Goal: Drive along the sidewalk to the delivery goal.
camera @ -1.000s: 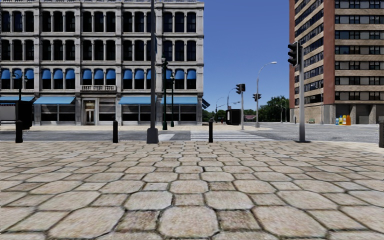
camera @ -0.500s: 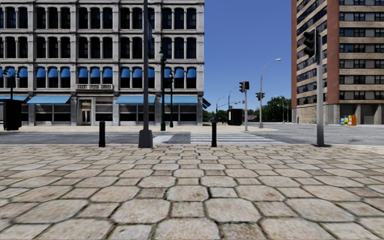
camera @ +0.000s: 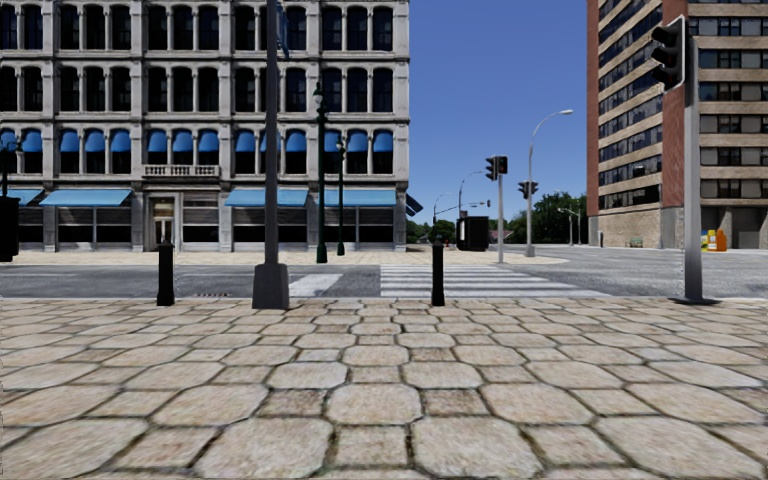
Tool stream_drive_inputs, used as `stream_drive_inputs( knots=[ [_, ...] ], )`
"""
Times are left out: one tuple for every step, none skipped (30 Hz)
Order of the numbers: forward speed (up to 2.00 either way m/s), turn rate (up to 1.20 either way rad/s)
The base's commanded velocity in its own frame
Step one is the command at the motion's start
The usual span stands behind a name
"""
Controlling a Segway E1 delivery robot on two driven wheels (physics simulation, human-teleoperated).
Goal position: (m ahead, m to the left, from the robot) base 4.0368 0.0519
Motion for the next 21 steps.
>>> stream_drive_inputs(
  knots=[
    [2.0, 0.0],
    [2.0, 0.0],
    [2.0, 0.0],
    [2.0, 0.0],
    [2.0, 0.0],
    [2.0, 0.0],
    [2.0, 0.0],
    [2.0, 0.0],
    [2.0, 0.0],
    [2.0, 0.0],
    [2.0, 0.0],
    [2.0, 0.0],
    [2.0, 0.0],
    [2.0, 0.0],
    [2.0, 0.0],
    [2.0, 0.0],
    [2.0, 0.0],
    [2.0, 0.0],
    [2.0, 0.0],
    [2.0, 0.0],
    [2.0, 0.0]
  ],
)
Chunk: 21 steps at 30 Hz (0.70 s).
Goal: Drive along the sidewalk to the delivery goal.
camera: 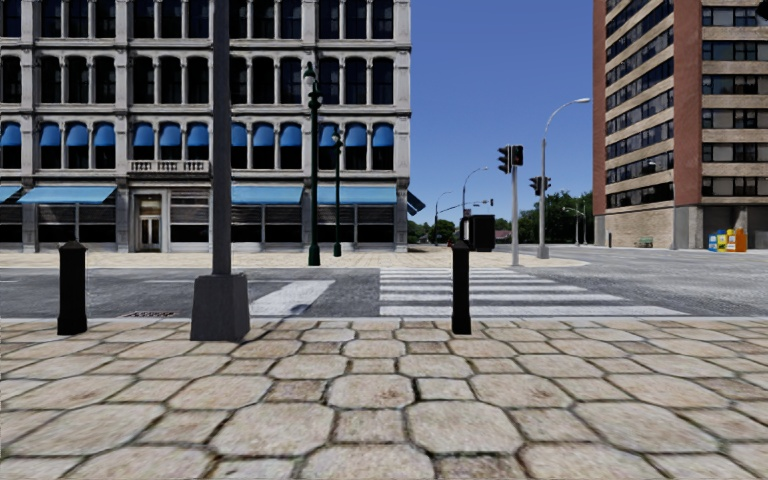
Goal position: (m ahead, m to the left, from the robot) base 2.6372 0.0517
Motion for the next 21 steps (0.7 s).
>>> stream_drive_inputs(
  knots=[
    [2.0, 0.0],
    [2.0, 0.0],
    [2.0, 0.0],
    [2.0, 0.0],
    [2.0, 0.0],
    [2.0, 0.0],
    [2.0, 0.0],
    [2.0, 0.0],
    [2.0, 0.0],
    [2.0, 0.0],
    [2.0, 0.0],
    [2.0, 0.0],
    [2.0, 0.0],
    [2.0, 0.0],
    [2.0, 0.0],
    [2.0, 0.0],
    [2.0, 0.0],
    [2.0, 0.0],
    [2.0, 0.0],
    [2.0, 0.0],
    [2.0, 0.0]
  ],
)
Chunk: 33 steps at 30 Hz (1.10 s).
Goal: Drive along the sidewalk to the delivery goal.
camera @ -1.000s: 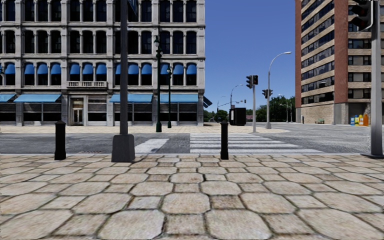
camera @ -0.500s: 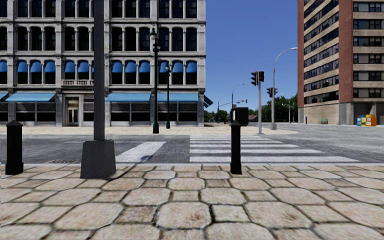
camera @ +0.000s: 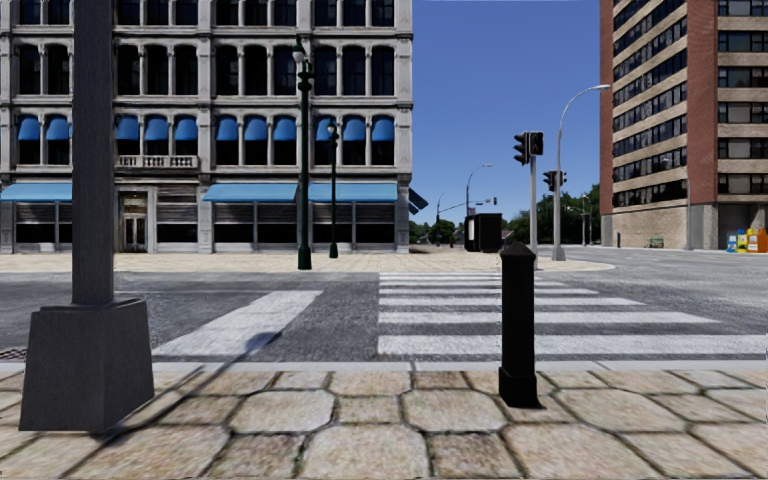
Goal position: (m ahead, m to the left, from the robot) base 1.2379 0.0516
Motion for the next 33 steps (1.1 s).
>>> stream_drive_inputs(
  knots=[
    [2.0, 0.0],
    [2.0, 0.0],
    [2.0, 0.0],
    [2.0, 0.0],
    [2.0, 0.0],
    [1.99, 0.0],
    [1.75, 0.0],
    [1.75, 0.0],
    [1.41, 0.0],
    [0.92, 0.0],
    [0.0, 0.0],
    [0.0, 0.0],
    [0.0, 0.0],
    [0.0, 0.0],
    [0.0, 0.0],
    [0.0, 0.0],
    [0.0, 0.0],
    [0.0, 0.0],
    [0.0, 0.0],
    [0.0, 0.0],
    [0.0, 0.0],
    [0.0, 0.0],
    [0.0, 0.0],
    [0.0, 0.0],
    [0.0, 0.0],
    [0.0, 0.0],
    [0.0, 0.0],
    [0.0, 0.0],
    [0.0, 0.0],
    [0.0, 0.0],
    [0.0, 0.0],
    [0.0, 0.0],
    [0.0, 0.0]
  ],
)
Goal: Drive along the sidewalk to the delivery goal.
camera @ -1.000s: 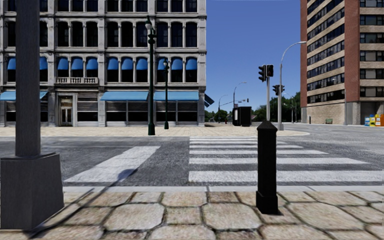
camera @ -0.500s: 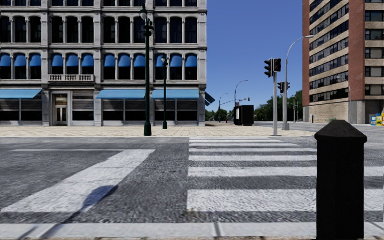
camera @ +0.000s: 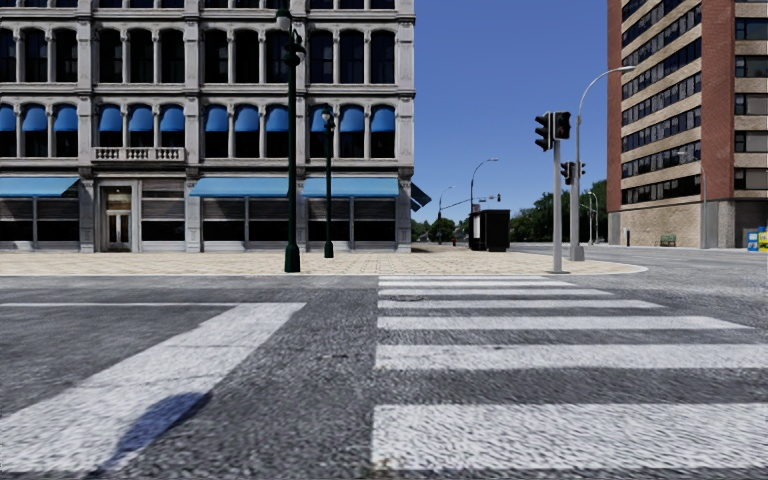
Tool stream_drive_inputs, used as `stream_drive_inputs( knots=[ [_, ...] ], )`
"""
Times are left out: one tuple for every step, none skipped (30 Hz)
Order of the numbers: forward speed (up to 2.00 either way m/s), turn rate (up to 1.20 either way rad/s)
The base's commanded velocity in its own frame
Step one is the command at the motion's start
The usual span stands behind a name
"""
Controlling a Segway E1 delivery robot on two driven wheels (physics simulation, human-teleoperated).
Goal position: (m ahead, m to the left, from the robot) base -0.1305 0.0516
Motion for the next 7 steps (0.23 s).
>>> stream_drive_inputs(
  knots=[
    [0.0, 0.0],
    [0.0, 0.0],
    [0.0, 0.0],
    [0.0, 0.0],
    [0.0, 0.0],
    [0.0, 0.0],
    [0.0, 0.0]
  ],
)
